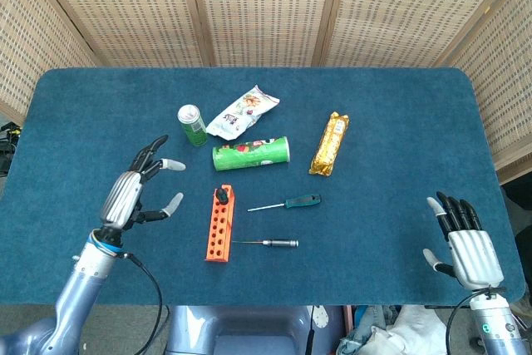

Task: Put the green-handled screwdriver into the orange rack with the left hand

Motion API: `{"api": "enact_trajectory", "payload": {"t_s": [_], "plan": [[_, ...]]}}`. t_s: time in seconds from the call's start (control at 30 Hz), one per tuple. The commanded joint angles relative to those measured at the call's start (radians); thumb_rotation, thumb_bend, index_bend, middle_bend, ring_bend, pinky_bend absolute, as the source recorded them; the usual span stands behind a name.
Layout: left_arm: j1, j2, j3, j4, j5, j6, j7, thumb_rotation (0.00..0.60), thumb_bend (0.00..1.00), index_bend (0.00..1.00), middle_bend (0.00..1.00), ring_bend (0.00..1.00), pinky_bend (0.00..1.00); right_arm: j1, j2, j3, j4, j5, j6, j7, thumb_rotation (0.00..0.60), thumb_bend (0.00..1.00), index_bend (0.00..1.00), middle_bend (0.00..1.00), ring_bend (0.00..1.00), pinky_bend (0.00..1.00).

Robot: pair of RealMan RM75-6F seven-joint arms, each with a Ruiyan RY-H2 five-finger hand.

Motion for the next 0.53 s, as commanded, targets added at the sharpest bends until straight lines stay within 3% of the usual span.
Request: {"api": "enact_trajectory", "payload": {"t_s": [0.03,0.23,0.53], "plan": [[0.103,0.032,0.099,0.076,0.078,0.133,0.156,0.600,0.36,0.31,0.00,0.00,0.00,0.000,-0.003,-0.002,-0.003,-0.005,0.001,-0.011,0.600,0.24,0.00,0.00,0.00,0.00],[0.228,-0.013,0.190,0.232,0.133,0.300,0.388,0.600,0.36,0.31,0.00,0.00,0.00,0.004,-0.014,-0.006,-0.009,-0.012,-0.005,-0.050,0.600,0.24,0.00,0.00,0.00,0.00],[0.297,-0.025,0.234,0.283,0.133,0.331,0.409,0.600,0.34,0.26,0.00,0.00,0.00,0.013,-0.029,-0.009,-0.009,-0.009,-0.025,-0.078,0.600,0.24,0.00,0.00,0.00,0.00]]}}
